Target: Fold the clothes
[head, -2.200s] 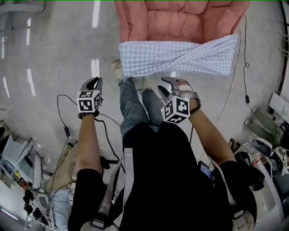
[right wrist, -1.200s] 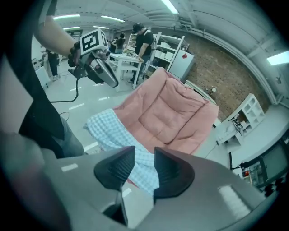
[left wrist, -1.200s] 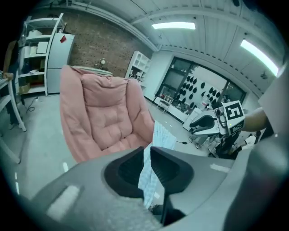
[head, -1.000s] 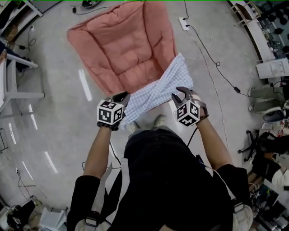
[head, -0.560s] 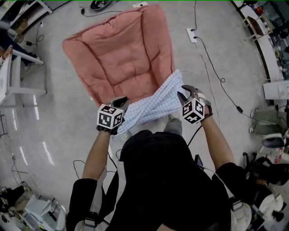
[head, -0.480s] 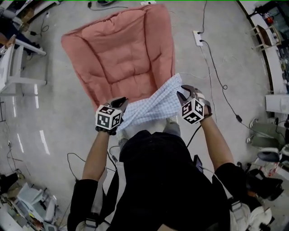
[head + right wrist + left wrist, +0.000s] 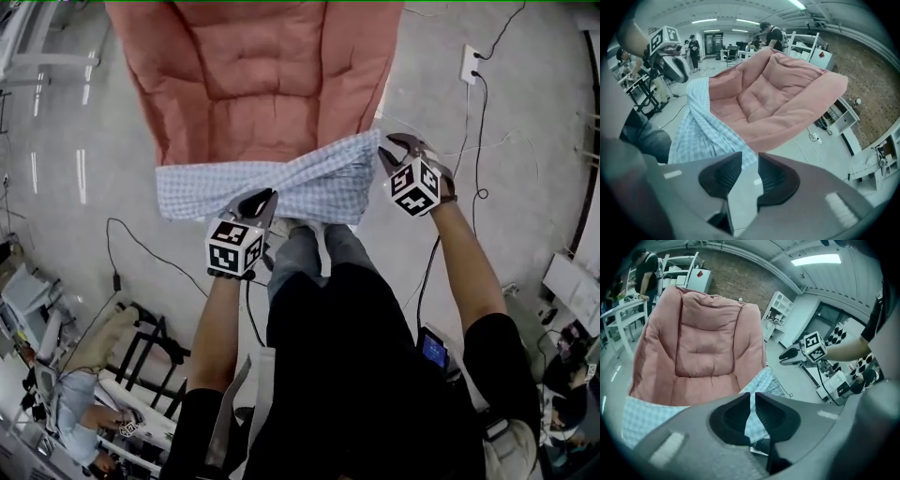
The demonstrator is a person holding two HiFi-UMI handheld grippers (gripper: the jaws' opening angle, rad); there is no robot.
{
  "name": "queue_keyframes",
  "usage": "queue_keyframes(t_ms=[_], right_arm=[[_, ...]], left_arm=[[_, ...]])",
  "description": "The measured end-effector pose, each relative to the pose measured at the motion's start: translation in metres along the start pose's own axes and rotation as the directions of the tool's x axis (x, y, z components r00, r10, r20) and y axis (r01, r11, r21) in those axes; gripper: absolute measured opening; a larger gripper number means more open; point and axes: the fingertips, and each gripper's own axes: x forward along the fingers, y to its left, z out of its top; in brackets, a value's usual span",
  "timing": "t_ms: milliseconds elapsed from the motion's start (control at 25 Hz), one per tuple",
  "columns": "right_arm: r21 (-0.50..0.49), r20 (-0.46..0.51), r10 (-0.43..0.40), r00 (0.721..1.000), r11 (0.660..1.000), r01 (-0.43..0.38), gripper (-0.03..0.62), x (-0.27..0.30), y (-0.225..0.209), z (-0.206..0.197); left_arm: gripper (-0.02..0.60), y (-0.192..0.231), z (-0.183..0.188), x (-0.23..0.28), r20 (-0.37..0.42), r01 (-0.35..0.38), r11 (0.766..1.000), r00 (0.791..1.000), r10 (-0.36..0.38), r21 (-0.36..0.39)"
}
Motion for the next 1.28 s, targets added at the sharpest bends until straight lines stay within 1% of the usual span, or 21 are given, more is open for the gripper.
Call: queue_keyframes(t_ms=[120,240,320,400,480,680,760,840,920,960,1040,1200,1280], right_arm=[[-0.017,-0.013,0.066,0.998,0.998,-0.066,0.117,0.023,-0.012,-0.007],[-0.053,-0.035,0.146,0.989,0.988,-0.147,0.118,0.046,-0.015,-0.014],[-0.093,-0.065,0.210,0.975,0.972,-0.216,0.130,0.060,-0.012,-0.019],[-0.134,-0.099,0.270,0.958,0.950,-0.281,0.160,0.070,-0.008,-0.021],[-0.163,-0.119,0.299,0.947,0.935,-0.316,0.176,0.077,-0.004,-0.021],[-0.181,-0.153,0.348,0.925,0.910,-0.373,0.176,0.093,0.005,-0.026],[-0.183,-0.156,0.354,0.922,0.907,-0.380,0.171,0.097,0.009,-0.027],[-0.154,-0.156,0.368,0.917,0.908,-0.391,0.157,0.097,0.013,-0.024],[-0.118,-0.151,0.377,0.914,0.911,-0.396,0.121,0.095,0.018,-0.022],[-0.114,-0.146,0.371,0.917,0.915,-0.388,0.101,0.093,0.021,-0.023],[-0.124,-0.128,0.336,0.933,0.928,-0.351,0.060,0.088,0.022,-0.026],[-0.121,-0.085,0.244,0.966,0.960,-0.253,0.048,0.068,0.016,-0.032],[-0.113,-0.060,0.198,0.978,0.972,-0.204,0.048,0.050,0.013,-0.031]], left_arm=[[0.037,0.006,-0.016,0.000,-0.032,-0.051,0.998,0.998,0.051,-0.019],[0.035,0.005,-0.025,0.002,-0.039,-0.080,0.995,0.996,0.078,-0.063],[0.034,0.003,-0.030,0.005,-0.042,-0.092,0.991,0.995,0.088,-0.101],[0.034,0.002,-0.036,0.008,-0.047,-0.102,0.986,0.994,0.097,-0.128],[0.034,0.002,-0.041,0.009,-0.054,-0.108,0.984,0.993,0.101,-0.143],[0.035,-0.003,-0.054,0.012,-0.085,-0.125,0.980,0.990,0.113,-0.154],[0.035,-0.001,-0.057,0.012,-0.089,-0.131,0.978,0.989,0.118,-0.160],[0.034,0.004,-0.062,0.010,-0.093,-0.132,0.976,0.989,0.117,-0.172],[0.035,0.007,-0.068,0.009,-0.105,-0.125,0.977,0.989,0.108,-0.175],[0.035,0.006,-0.070,0.009,-0.113,-0.119,0.978,0.989,0.100,-0.170],[0.035,0.003,-0.071,0.013,-0.127,-0.104,0.983,0.988,0.085,-0.150],[0.039,0.005,-0.066,0.019,-0.140,-0.098,0.991,0.987,0.084,-0.096],[0.062,0.015,-0.063,0.021,-0.145,-0.104,0.993,0.985,0.094,-0.063]])
